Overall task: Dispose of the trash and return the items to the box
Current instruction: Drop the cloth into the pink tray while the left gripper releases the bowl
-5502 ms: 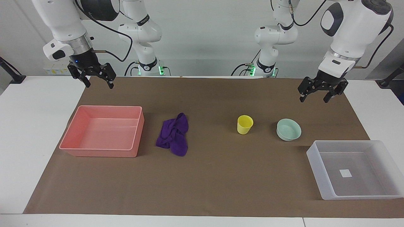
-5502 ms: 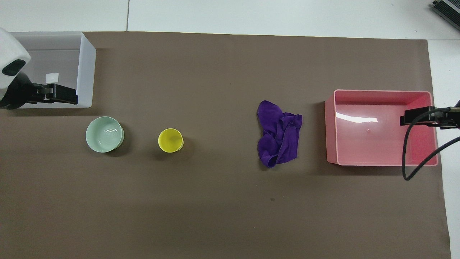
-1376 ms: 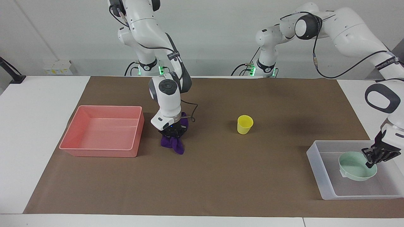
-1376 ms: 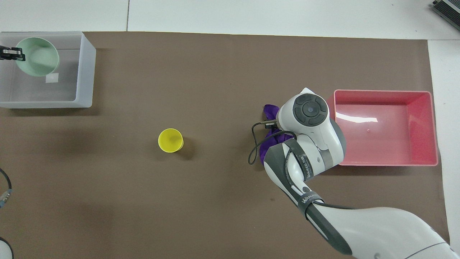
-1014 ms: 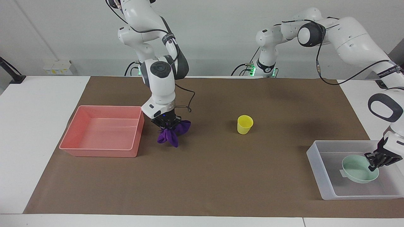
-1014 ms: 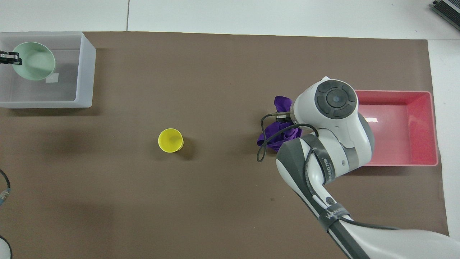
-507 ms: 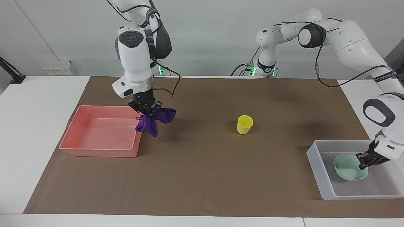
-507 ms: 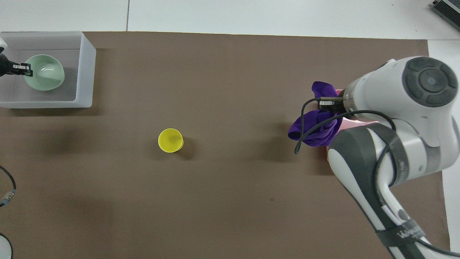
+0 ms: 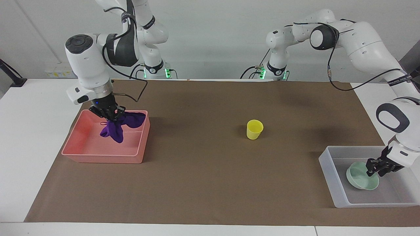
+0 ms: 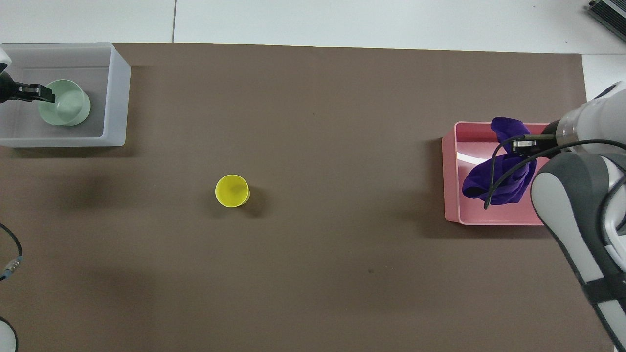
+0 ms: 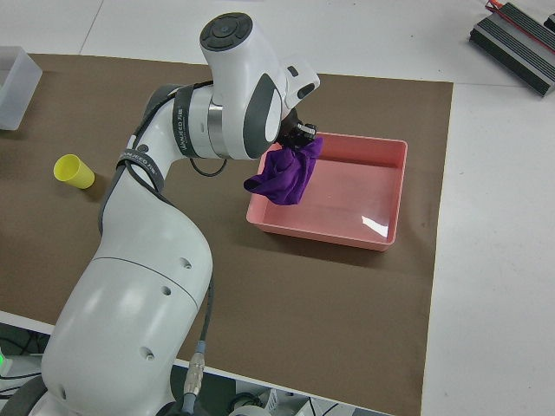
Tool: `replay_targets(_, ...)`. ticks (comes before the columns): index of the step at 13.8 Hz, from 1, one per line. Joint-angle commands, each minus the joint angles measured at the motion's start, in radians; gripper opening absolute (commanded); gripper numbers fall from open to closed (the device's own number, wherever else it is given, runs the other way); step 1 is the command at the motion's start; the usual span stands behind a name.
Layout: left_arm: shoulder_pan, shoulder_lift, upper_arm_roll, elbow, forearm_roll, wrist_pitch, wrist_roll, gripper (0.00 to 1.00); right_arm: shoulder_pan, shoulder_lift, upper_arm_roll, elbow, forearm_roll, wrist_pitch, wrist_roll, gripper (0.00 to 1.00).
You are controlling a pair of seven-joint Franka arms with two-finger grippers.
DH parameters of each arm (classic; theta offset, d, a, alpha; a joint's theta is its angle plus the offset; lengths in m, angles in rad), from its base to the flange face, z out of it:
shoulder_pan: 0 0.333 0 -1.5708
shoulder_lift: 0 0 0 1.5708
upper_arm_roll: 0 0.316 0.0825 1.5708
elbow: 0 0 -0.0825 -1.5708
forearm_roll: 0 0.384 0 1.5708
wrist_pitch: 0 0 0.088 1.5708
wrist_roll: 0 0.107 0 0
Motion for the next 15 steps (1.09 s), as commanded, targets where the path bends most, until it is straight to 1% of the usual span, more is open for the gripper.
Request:
replay_targets(1,-0.004,-0.060,-0.008,0.004,0.022,-0.054,0.018,1.00,-0.031,-0.024,0.012,-0.093,0.018,0.084,-0.025,0.00)
replay_targets(2,-0.007,-0.092,-0.014,-0.004,0.034,-0.060,0.021,1.00,-0.031,-0.024,0.012,-0.100,0.018,0.087,-0.026,0.00)
replay_targets(3,-0.035,-0.137,-0.014,-0.026,0.034,-0.078,0.019,1.00,-0.031,-0.024,0.012,-0.110,0.020,0.088,-0.025,0.00)
replay_targets(4,-0.061,-0.189,-0.013,-0.066,0.033,-0.092,0.018,1.00,-0.031,-0.025,0.012,-0.137,0.026,0.102,-0.025,0.00)
replay_targets(6,-0.099,-0.307,-0.014,-0.198,0.031,-0.092,0.010,1.00,-0.050,-0.028,0.012,-0.189,0.028,0.160,-0.026,0.00)
replay_targets(8,-0.138,-0.407,-0.014,-0.318,0.030,-0.092,-0.001,1.00,-0.051,-0.027,0.012,-0.202,0.028,0.171,-0.025,0.00)
replay_targets(10,-0.182,-0.493,-0.016,-0.416,0.030,-0.098,-0.059,1.00,-0.051,-0.022,0.012,-0.215,0.029,0.191,-0.022,0.00)
replay_targets(12,-0.253,-0.554,-0.016,-0.488,0.028,-0.120,-0.114,1.00,-0.056,-0.019,0.012,-0.238,0.031,0.207,-0.025,0.00)
replay_targets(13,-0.286,-0.579,-0.016,-0.528,0.028,-0.120,-0.171,1.00,-0.074,-0.013,0.012,-0.249,0.031,0.216,-0.029,0.00)
replay_targets(15,-0.368,-0.619,-0.014,-0.600,0.028,-0.111,-0.257,1.00,-0.108,0.013,0.012,-0.252,0.031,0.275,-0.069,0.00)
